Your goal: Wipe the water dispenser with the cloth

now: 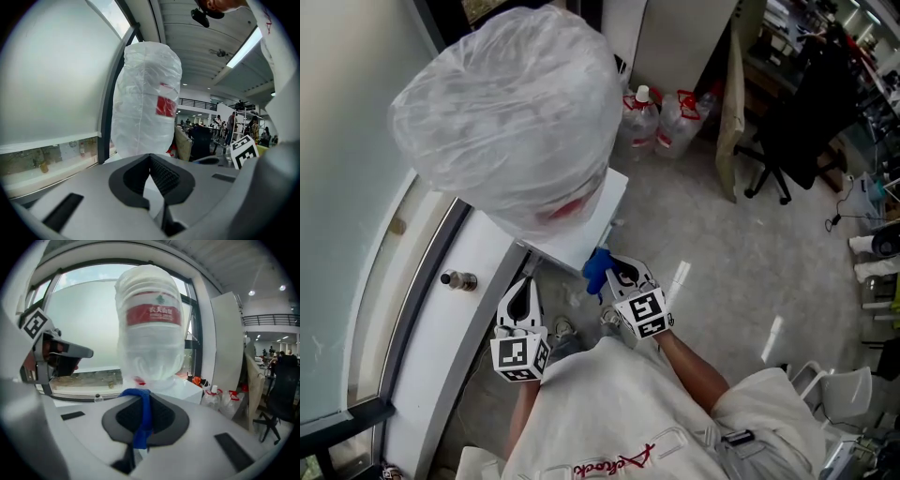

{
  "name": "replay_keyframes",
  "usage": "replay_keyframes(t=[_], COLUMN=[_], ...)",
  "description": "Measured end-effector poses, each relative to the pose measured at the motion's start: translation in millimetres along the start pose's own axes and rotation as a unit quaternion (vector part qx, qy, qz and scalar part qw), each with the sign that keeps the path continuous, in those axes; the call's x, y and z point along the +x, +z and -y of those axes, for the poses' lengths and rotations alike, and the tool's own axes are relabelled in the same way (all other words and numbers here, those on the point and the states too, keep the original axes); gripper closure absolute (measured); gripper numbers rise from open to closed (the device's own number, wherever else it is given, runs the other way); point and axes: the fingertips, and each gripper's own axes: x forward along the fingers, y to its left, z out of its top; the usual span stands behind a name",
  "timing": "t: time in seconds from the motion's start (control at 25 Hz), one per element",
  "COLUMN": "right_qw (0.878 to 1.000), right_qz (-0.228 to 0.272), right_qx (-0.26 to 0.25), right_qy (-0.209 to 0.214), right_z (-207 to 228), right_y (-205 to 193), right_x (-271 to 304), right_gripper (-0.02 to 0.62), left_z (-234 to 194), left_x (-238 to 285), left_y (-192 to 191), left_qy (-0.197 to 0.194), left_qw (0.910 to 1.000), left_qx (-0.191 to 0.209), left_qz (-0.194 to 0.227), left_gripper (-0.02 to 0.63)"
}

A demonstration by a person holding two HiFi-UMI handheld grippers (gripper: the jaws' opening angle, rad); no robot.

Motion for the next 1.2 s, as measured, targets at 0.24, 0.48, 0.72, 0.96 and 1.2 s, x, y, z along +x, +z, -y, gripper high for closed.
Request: replay_keyframes(t=[0.24,0.48,0.72,0.96,1.2], right_qw=[0.999,0.997,0.996,0.997,0.996], right_qz=[-0.027,-0.067,-0.079,-0.079,-0.08], right_qx=[0.015,0.011,0.012,0.008,-0.007], right_qy=[0.036,0.042,0.026,-0.002,-0.042], right_z=[-46,-45,-21,22,87], right_y=[-32,-62,-72,-66,-63], right_x=[8,32,51,66,89], right_gripper=[0.572,0.572,0.572,0.572,0.572], left_z=[-7,-18,-23,-23,-19], left_x=[-10,-19,-19,-12,-5], left_y=[-2,-3,-1,2,3], left_qy=[0.009,0.028,0.042,0.052,0.058], left_qw=[1.0,0.9996,0.9991,0.9986,0.9982], left_qx=[-0.001,-0.005,-0.005,-0.008,-0.011], left_qz=[0.0,-0.004,-0.005,-0.006,-0.011], left_gripper=[0.595,0.595,0.595,0.595,0.595])
